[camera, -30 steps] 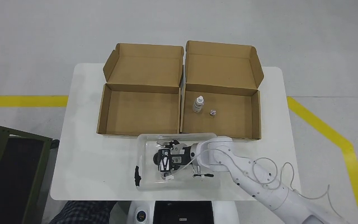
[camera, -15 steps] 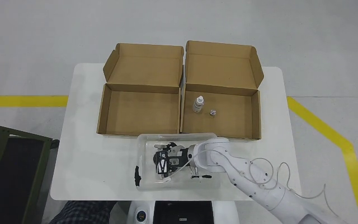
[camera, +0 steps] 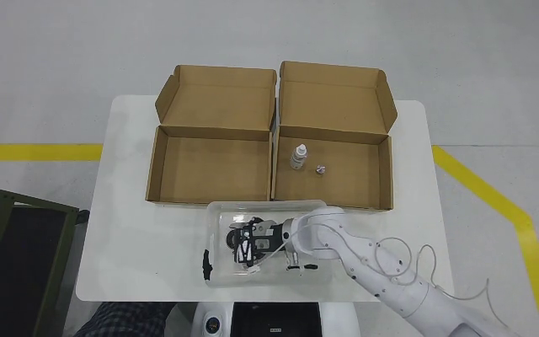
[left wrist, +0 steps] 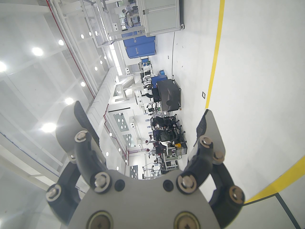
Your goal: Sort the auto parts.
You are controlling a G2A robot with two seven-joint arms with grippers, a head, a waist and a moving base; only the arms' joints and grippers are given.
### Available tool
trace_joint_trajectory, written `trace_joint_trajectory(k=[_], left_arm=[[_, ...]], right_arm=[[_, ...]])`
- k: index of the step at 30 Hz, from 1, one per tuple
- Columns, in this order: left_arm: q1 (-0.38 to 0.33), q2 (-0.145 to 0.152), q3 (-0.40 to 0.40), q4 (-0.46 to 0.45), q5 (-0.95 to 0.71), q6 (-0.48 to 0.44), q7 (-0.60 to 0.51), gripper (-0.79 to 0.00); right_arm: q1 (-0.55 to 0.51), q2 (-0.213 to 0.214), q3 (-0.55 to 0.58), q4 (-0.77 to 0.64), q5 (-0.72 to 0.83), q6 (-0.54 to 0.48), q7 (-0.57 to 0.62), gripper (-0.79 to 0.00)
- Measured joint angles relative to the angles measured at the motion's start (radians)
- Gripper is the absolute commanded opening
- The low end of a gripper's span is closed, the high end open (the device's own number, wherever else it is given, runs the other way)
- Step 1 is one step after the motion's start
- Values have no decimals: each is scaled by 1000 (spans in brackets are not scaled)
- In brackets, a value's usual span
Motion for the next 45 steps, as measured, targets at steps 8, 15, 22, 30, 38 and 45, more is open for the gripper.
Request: trace_joint_trajectory(k=[8,15,22,30,38,45], left_arm=[[0,0,0,0,0,0,0,0],[0,0,0,0,0,0,0,0],[0,0,0,0,0,0,0,0],[0,0,0,0,0,0,0,0],[0,0,0,0,0,0,0,0],[0,0,0,0,0,0,0,0]], right_arm=[[-19,11,44,-42,27,-32,3,-785],[-51,33,121,-125,66,-69,-7,-785],[-90,53,215,-199,158,-96,-44,-785],[-114,68,309,-266,248,-81,-73,-785],[-133,76,376,-287,360,-60,-96,-785],[-138,78,386,-290,406,-58,-82,-785]])
